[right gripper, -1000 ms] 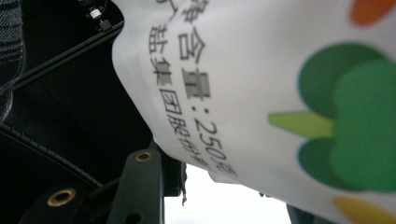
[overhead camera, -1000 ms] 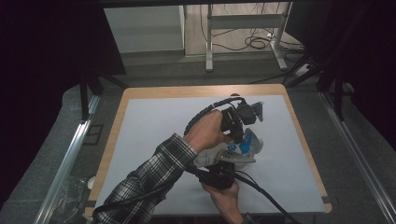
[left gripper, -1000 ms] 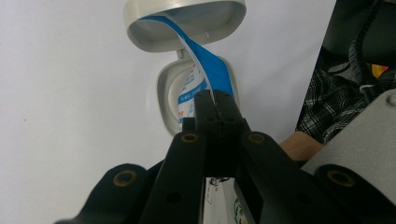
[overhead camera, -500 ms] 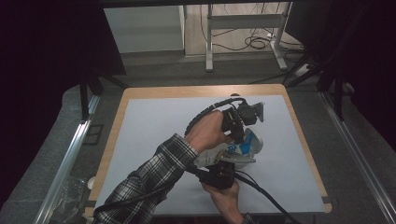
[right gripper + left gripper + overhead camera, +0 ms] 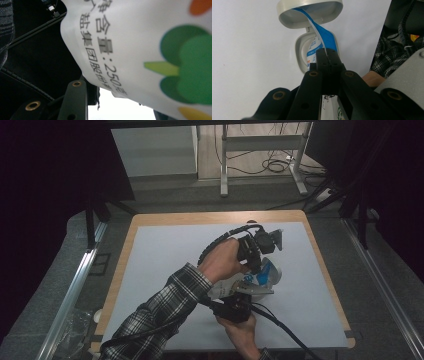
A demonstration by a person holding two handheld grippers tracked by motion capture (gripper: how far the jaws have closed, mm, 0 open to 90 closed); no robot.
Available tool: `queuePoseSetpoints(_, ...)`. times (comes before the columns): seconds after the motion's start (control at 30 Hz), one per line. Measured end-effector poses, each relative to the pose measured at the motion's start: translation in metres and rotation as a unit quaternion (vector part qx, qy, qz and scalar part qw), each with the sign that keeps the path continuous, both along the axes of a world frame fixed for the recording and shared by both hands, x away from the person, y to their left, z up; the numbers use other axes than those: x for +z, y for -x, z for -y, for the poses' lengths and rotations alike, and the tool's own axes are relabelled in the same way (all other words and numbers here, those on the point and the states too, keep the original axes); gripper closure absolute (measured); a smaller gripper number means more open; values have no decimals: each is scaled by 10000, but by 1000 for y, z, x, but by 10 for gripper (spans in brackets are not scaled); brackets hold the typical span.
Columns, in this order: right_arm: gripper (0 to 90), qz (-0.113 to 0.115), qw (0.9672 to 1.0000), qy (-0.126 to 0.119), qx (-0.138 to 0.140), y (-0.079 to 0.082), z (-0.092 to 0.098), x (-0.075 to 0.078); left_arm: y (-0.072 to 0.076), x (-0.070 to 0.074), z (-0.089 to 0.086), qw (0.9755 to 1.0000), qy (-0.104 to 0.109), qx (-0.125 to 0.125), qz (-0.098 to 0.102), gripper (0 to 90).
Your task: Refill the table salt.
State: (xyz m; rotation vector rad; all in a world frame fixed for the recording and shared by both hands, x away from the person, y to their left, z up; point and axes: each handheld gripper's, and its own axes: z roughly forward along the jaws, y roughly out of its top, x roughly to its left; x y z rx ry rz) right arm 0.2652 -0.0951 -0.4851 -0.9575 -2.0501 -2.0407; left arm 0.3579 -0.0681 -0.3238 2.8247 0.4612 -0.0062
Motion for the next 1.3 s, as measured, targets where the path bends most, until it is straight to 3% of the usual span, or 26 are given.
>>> queuePoseSetpoints(1.3, 601, 47, 10000, -46, 30, -1, -1, 2, 0, 0, 2, 10000, -52, 6, -41, 900)
